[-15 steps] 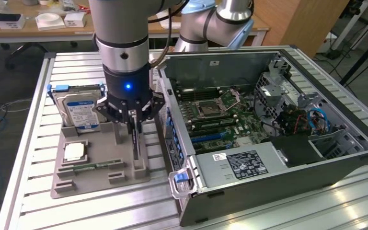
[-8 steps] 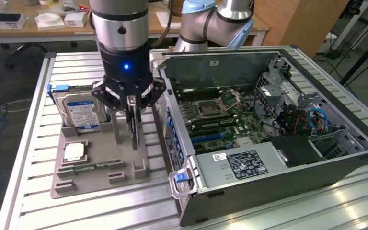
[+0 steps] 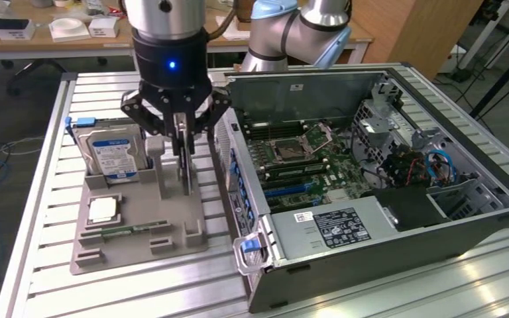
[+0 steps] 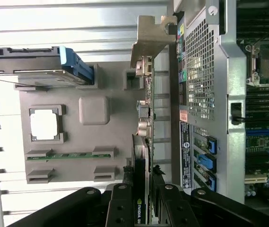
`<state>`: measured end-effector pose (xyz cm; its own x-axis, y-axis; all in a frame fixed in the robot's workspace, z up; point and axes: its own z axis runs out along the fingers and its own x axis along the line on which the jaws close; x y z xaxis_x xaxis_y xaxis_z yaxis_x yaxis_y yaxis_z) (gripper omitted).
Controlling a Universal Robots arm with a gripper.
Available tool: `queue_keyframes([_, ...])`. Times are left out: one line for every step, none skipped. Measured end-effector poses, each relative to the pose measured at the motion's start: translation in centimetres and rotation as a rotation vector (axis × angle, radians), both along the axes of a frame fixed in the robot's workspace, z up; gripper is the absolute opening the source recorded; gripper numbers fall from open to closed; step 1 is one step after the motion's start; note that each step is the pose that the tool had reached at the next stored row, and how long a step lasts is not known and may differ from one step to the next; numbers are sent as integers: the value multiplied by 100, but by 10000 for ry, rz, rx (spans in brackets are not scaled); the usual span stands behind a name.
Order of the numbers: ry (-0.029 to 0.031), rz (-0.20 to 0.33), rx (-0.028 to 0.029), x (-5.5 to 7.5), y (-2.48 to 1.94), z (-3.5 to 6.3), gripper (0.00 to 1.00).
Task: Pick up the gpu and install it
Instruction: 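Pick up the gpu and move the gpu toward the slot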
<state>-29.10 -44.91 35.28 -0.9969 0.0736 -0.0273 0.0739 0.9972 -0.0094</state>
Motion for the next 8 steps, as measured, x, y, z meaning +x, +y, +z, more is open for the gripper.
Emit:
queue_keyframes([0,0,0,0,0,41,26])
queue_keyframes([1,-1,-1,0,0,74,26])
queue_keyframes([0,-1,0,0,0,101,26])
queue_keyframes([0,0,0,0,0,127,26])
queue_keyframes([1,0,-1,0,0,147,26])
queue_keyframes([0,0,1,0,0,156,26])
queue_keyframes([-1,0,1,0,0,158,26])
queue_keyframes([-2,0,1,0,0,158,26])
